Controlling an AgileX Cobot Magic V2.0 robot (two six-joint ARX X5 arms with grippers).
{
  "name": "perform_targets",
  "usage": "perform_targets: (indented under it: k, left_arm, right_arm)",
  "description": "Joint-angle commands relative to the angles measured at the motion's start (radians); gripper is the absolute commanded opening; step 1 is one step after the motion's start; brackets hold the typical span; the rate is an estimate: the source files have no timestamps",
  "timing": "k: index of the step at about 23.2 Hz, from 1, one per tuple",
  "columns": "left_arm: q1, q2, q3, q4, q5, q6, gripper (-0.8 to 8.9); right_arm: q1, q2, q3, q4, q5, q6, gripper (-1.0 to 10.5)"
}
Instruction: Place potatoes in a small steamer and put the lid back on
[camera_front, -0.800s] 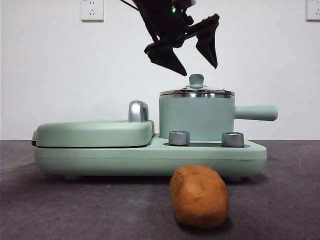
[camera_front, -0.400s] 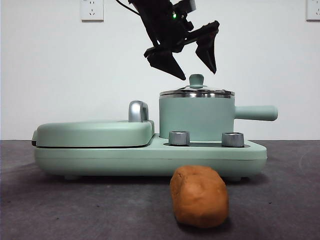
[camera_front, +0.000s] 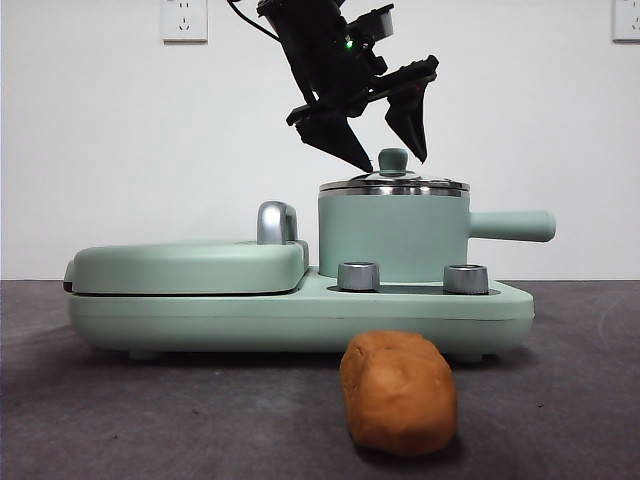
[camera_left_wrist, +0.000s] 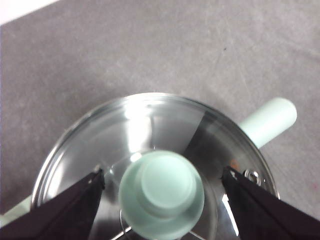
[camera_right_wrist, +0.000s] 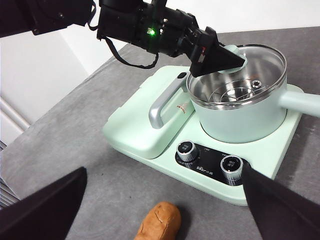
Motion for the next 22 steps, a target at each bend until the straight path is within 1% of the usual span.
perform_targets:
  k: [1,3,6,8,11,13,16,18,20,22]
  left_arm:
    - [-0.007,0.030,0.031,0.008,-0.001,0.003,2.85]
    - [-0.007,0.030,0.031,0.005,-0.001,0.003,1.83]
    - [-0.007,0.030,0.031,0.000,-0.001,0.003,1.79]
    - [-0.007,0.030,0.031,-0.002,-0.001,0.003,1.75]
    - [-0.007,0.030,0.031,-0.009,-0.001,0.003,0.64]
    - [-0.007,0.030,0.031,-0.002,-0.001,0.003,0.15]
    - [-0.007,0.027,0.037,-0.002,-0.001,0.003,0.15]
    - [-0.007,0.019,0.064,-0.045,-0.001,0.003,0.15]
    - [-0.007,0.004,0.087,-0.077,-0.001,0.003,0.15]
    - [-0.006,-0.029,0.087,-0.077,-0.001,0.004,0.15]
  right_arm:
    - [0.003,0.003,0.015,0.006,0.001,-0.004,4.9]
    - [0.003,0.003,0.015,0.006,0.002,-0.004,4.9]
    - [0.003,0.003,0.015,0.006,0.003,-0.004,4.9]
    - [0.003,0.003,0.015,0.006,0.020,-0.004,4.9]
    - [0.003,0.003,0.015,0.006,0.021,-0.004,4.9]
    - [0.003,0.003,0.015,0.006,0.020,-0.004,4.9]
    - [0.003,0.003,0.015,0.006,0.023,-0.004,4.9]
    - [0.003,0.003,0.015,-0.004,0.066,-0.004,4.9]
    - [0.004,0.007,0.016,-0.021,0.074,-0.003,4.9]
    - [0.006,0.025,0.024,-0.049,0.082,0.005,4.9]
